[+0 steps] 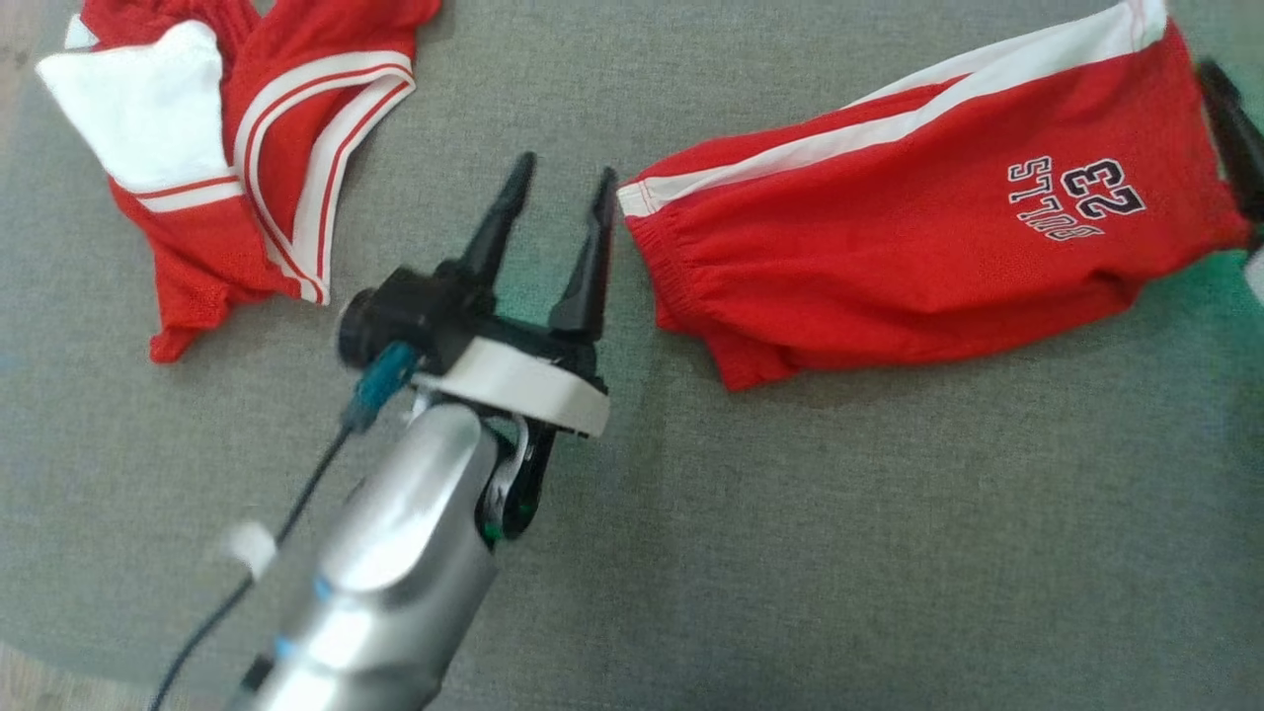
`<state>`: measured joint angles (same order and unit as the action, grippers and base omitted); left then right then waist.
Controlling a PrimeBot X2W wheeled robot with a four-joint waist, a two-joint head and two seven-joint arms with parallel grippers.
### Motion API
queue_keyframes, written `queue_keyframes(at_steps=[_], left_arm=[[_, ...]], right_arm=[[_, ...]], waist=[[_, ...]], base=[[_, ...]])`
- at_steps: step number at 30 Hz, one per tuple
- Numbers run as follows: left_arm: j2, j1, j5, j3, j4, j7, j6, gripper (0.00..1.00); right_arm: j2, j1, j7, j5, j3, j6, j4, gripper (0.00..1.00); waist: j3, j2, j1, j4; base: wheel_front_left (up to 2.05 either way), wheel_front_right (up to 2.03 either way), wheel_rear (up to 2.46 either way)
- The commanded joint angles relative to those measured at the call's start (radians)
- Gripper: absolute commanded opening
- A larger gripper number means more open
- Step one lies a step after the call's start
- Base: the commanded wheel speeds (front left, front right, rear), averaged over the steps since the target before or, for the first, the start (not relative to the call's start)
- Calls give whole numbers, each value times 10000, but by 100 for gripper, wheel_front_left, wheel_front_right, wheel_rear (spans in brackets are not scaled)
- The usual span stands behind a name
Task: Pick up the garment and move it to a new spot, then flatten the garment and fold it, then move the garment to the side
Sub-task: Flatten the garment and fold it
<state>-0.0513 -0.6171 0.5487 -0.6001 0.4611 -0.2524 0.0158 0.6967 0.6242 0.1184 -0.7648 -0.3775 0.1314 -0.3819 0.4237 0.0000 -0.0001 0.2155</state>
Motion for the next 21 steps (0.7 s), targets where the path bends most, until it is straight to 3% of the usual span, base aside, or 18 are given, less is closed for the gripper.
queue_keyframes(at_steps=[1, 5, 13, 14, 16, 21], left_arm=[[-169, 496, -631, 683, -837, -89, 404, 100], [-116, 1821, -2053, 1543, -2389, -91, 1182, 100], [-15, 3400, -3297, 2023, -3950, -92, 1514, 100], [-9, 3548, -3357, 2079, -4058, -92, 1540, 100], [-1, 3768, -3465, 2157, -4195, -92, 1557, 100], [7, 4058, -3627, 2412, -4427, -92, 1544, 100]], right_arm=[[363, -378, -166, 110, 171, -7, 76, 100], [155, -639, -208, 267, 543, -7, -579, 100], [-337, -699, 541, 571, 493, -7, -2355, 98], [-403, -708, 695, 610, 384, -7, -2531, 82], [-534, -666, 709, 601, 316, -7, -2772, 0], [-711, -411, 163, 412, 438, -7, -3001, 0]], waist=[[-78, 0, 1, 41], [-148, 0, 1, 350], [-311, 0, 1, 1028], [-353, 0, 1, 1053], [-450, 0, 1, 1041], [-711, 0, 1, 421]], base=[[0, 0, 0], [0, 0, 0], [0, 0, 0], [0, 0, 0], [0, 0, 0], [0, 0, 0]])
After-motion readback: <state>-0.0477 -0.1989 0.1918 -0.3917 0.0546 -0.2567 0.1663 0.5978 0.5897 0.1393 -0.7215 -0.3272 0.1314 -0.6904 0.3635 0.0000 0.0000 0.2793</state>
